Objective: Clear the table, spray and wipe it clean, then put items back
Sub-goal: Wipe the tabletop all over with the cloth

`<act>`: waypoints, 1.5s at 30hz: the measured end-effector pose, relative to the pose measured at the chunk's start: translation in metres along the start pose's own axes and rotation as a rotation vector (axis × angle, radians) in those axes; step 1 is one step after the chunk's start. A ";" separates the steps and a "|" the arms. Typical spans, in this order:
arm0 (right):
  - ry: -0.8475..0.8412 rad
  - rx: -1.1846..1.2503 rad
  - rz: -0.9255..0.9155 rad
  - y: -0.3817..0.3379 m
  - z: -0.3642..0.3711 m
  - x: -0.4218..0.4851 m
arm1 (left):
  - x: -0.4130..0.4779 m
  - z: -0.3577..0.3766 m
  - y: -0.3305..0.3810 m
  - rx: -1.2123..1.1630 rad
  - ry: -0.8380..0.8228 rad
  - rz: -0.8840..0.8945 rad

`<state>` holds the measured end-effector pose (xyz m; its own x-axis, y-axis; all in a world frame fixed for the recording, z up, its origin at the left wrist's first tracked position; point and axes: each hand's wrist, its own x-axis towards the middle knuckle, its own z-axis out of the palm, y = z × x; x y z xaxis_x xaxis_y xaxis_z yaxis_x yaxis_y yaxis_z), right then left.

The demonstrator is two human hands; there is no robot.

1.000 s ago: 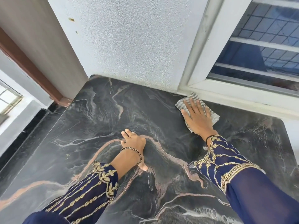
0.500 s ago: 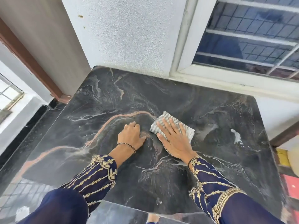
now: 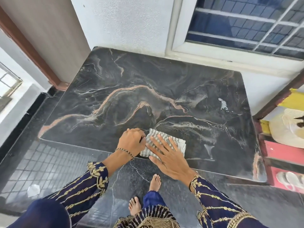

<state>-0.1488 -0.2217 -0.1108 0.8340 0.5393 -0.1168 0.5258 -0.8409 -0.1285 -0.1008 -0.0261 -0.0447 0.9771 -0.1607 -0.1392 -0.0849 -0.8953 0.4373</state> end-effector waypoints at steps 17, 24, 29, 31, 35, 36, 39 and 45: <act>-0.052 0.020 -0.012 0.097 -0.012 0.006 | 0.050 0.036 0.055 0.047 -0.069 0.205; -0.023 0.046 0.045 0.182 -0.034 0.085 | 0.143 0.039 0.077 -0.042 -0.057 0.127; 0.003 0.044 0.118 0.242 -0.048 0.146 | 0.221 0.028 0.096 0.320 -0.244 0.036; -0.003 0.038 0.131 0.264 -0.054 0.168 | 0.252 0.025 0.104 0.451 -0.333 -0.027; -0.010 0.045 0.150 0.303 -0.068 0.209 | 0.307 0.029 0.120 0.465 -0.472 -0.137; -0.011 0.045 0.148 0.311 -0.070 0.218 | 0.314 0.032 0.122 0.450 -0.498 -0.171; -0.028 0.055 0.159 0.337 -0.077 0.244 | 0.325 0.040 0.124 0.409 -0.553 -0.233; -0.038 0.061 0.218 0.373 -0.087 0.293 | 0.333 0.046 0.121 0.322 -0.584 -0.317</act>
<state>0.3058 -0.3810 -0.1075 0.9191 0.3476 -0.1854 0.3219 -0.9340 -0.1551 0.2055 -0.2075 -0.0791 0.7086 0.0116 -0.7055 0.0437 -0.9987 0.0274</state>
